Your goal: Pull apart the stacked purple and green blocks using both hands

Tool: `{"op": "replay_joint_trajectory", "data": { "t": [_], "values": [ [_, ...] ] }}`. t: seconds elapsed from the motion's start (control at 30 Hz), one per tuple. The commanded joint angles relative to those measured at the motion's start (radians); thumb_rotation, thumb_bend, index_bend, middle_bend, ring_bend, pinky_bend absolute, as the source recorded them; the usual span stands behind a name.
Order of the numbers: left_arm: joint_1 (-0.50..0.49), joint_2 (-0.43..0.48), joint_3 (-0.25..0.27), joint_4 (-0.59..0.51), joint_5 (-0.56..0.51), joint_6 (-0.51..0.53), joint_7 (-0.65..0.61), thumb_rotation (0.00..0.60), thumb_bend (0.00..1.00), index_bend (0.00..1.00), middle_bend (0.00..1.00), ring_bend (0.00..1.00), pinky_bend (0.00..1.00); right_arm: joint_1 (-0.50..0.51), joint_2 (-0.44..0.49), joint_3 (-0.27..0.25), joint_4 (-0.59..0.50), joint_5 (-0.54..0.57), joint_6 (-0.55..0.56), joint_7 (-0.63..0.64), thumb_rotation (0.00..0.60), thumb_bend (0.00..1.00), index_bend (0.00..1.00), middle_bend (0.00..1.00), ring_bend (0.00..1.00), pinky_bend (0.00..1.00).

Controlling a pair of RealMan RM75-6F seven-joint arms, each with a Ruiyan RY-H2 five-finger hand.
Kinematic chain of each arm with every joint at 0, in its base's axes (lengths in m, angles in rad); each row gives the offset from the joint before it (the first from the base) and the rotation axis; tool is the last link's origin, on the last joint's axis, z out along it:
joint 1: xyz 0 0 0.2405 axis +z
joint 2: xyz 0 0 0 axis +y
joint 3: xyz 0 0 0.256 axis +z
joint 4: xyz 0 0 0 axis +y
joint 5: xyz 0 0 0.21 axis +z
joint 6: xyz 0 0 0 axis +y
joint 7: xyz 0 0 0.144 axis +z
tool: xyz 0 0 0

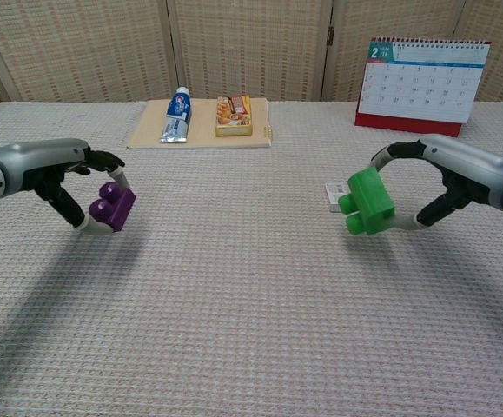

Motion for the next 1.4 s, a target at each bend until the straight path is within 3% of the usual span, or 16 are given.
{"op": "replay_joint_trajectory", "data": {
  "t": [0.03, 0.1, 0.13, 0.2, 0.27, 0.33, 0.37, 0.6, 0.77, 0.9, 1.03, 1.1, 1.23, 1.4],
  "values": [
    [0.004, -0.025, 0.005, 0.034, 0.008, -0.026, -0.020, 0.600, 0.37, 0.55, 0.09, 0.00, 0.07, -0.008, 0.008, -0.007, -0.001, 0.011, -0.007, -0.022, 0.600, 0.35, 0.76, 0.18, 0.08, 0.00],
    [0.003, -0.037, 0.007, 0.056, 0.010, -0.040, -0.024, 0.600, 0.36, 0.50, 0.08, 0.00, 0.06, -0.010, 0.017, -0.009, -0.007, 0.012, -0.011, -0.030, 0.600, 0.35, 0.75, 0.17, 0.07, 0.00],
    [0.001, -0.041, 0.007, 0.064, 0.013, -0.046, -0.024, 0.600, 0.36, 0.42, 0.07, 0.00, 0.06, -0.010, 0.027, -0.011, -0.015, 0.014, -0.020, -0.030, 0.600, 0.35, 0.71, 0.16, 0.06, 0.00],
    [-0.002, -0.048, 0.008, 0.081, 0.025, -0.057, -0.023, 0.600, 0.36, 0.23, 0.03, 0.00, 0.04, -0.007, 0.062, -0.017, -0.044, 0.020, -0.051, -0.034, 0.600, 0.35, 0.53, 0.09, 0.03, 0.00],
    [-0.006, -0.050, 0.011, 0.093, 0.029, -0.068, -0.017, 0.600, 0.36, 0.03, 0.00, 0.00, 0.01, -0.003, 0.100, -0.024, -0.075, 0.030, -0.079, -0.049, 0.600, 0.35, 0.22, 0.01, 0.00, 0.00],
    [-0.010, -0.053, 0.014, 0.102, 0.031, -0.078, -0.010, 0.600, 0.35, 0.00, 0.00, 0.00, 0.00, 0.000, 0.130, -0.025, -0.104, 0.041, -0.094, -0.066, 0.600, 0.35, 0.05, 0.00, 0.00, 0.00],
    [-0.012, -0.054, 0.015, 0.105, 0.032, -0.083, -0.008, 0.600, 0.33, 0.00, 0.00, 0.00, 0.00, 0.000, 0.140, -0.026, -0.115, 0.044, -0.099, -0.071, 0.600, 0.35, 0.01, 0.00, 0.00, 0.00],
    [-0.001, -0.033, 0.007, 0.080, 0.073, -0.080, -0.029, 0.600, 0.27, 0.00, 0.00, 0.00, 0.00, 0.000, 0.209, -0.031, -0.191, 0.023, -0.105, -0.081, 0.600, 0.32, 0.00, 0.00, 0.00, 0.00],
    [0.023, 0.080, 0.043, -0.044, 0.168, -0.030, 0.023, 0.600, 0.27, 0.00, 0.00, 0.00, 0.00, -0.023, 0.284, -0.040, -0.278, -0.049, -0.038, -0.116, 0.600, 0.32, 0.00, 0.00, 0.00, 0.00],
    [0.092, 0.171, 0.094, -0.127, 0.307, 0.099, 0.063, 0.600, 0.27, 0.00, 0.00, 0.00, 0.00, -0.079, 0.304, -0.054, -0.282, -0.094, 0.126, -0.312, 0.600, 0.32, 0.00, 0.00, 0.00, 0.00],
    [0.177, 0.249, 0.153, -0.157, 0.411, 0.204, 0.065, 0.600, 0.27, 0.00, 0.00, 0.00, 0.00, -0.163, 0.211, -0.054, -0.210, -0.072, 0.342, -0.572, 0.600, 0.32, 0.00, 0.00, 0.00, 0.00],
    [0.225, 0.274, 0.174, -0.144, 0.457, 0.253, 0.028, 0.600, 0.27, 0.00, 0.00, 0.00, 0.00, -0.199, 0.186, -0.065, -0.198, -0.060, 0.387, -0.596, 0.600, 0.32, 0.00, 0.00, 0.00, 0.00],
    [0.330, 0.240, 0.192, 0.006, 0.556, 0.365, -0.140, 0.600, 0.27, 0.00, 0.00, 0.00, 0.00, -0.256, 0.172, -0.088, -0.153, -0.082, 0.450, -0.573, 0.600, 0.32, 0.00, 0.00, 0.00, 0.00],
    [0.389, 0.202, 0.206, 0.150, 0.591, 0.379, -0.244, 0.600, 0.27, 0.00, 0.00, 0.00, 0.00, -0.291, 0.166, -0.097, -0.124, -0.109, 0.469, -0.508, 0.600, 0.32, 0.00, 0.00, 0.00, 0.00]
  ]
}}
